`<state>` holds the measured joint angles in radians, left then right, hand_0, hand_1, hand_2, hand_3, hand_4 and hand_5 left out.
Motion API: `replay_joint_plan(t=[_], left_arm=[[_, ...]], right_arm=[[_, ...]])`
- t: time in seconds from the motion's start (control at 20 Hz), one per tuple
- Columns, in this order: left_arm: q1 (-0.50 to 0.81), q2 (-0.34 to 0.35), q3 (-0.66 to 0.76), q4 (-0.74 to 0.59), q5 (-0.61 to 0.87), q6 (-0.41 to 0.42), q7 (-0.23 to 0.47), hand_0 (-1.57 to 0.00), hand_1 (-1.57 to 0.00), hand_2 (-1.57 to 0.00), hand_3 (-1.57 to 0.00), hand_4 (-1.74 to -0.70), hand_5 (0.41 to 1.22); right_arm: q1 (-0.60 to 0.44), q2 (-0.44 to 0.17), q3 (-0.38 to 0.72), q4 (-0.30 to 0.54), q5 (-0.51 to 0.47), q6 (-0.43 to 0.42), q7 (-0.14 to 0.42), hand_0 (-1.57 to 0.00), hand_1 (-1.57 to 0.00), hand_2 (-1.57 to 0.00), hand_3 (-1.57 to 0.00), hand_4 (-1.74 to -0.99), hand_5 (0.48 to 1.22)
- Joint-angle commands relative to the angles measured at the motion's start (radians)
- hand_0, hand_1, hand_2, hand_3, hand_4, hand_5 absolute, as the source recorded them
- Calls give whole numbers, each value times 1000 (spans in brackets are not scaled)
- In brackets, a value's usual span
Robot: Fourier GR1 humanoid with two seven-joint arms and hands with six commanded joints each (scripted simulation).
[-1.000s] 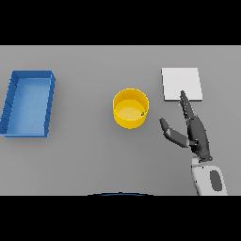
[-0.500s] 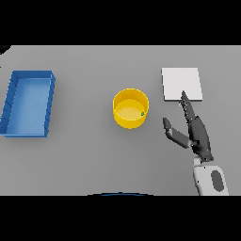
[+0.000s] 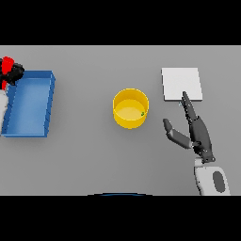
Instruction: Pick up the red beaker and tilt it to pour out 1 green nut into yellow bowl. Pick up the yellow bowl and place it on the metallic measuring scale.
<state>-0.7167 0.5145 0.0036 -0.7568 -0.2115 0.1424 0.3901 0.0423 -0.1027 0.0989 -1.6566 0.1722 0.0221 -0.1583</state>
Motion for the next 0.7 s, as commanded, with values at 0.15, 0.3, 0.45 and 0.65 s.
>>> replay_joint_plan(t=[0.15,0.3,0.45,0.65], left_arm=[[148,35,-25,-273,96,-163,47,-940,-860,-817,-843,-1126,705],[172,63,-44,-331,121,-245,112,-481,-440,-418,-431,-915,651],[176,66,-86,-321,78,-258,151,-246,-225,-213,-220,-828,627],[174,79,-98,-340,45,-233,129,-100,-91,-87,-90,-783,631]], right_arm=[[-1,8,5,22,12,-7,-5,1,1,1,1,-1149,670],[-6,13,5,22,7,-8,1,1,1,1,1,-1155,670],[0,7,10,3,27,-20,-1,1,1,1,1,-1156,665],[-13,-4,1,12,36,-28,20,1,1,1,1,-1154,657]])
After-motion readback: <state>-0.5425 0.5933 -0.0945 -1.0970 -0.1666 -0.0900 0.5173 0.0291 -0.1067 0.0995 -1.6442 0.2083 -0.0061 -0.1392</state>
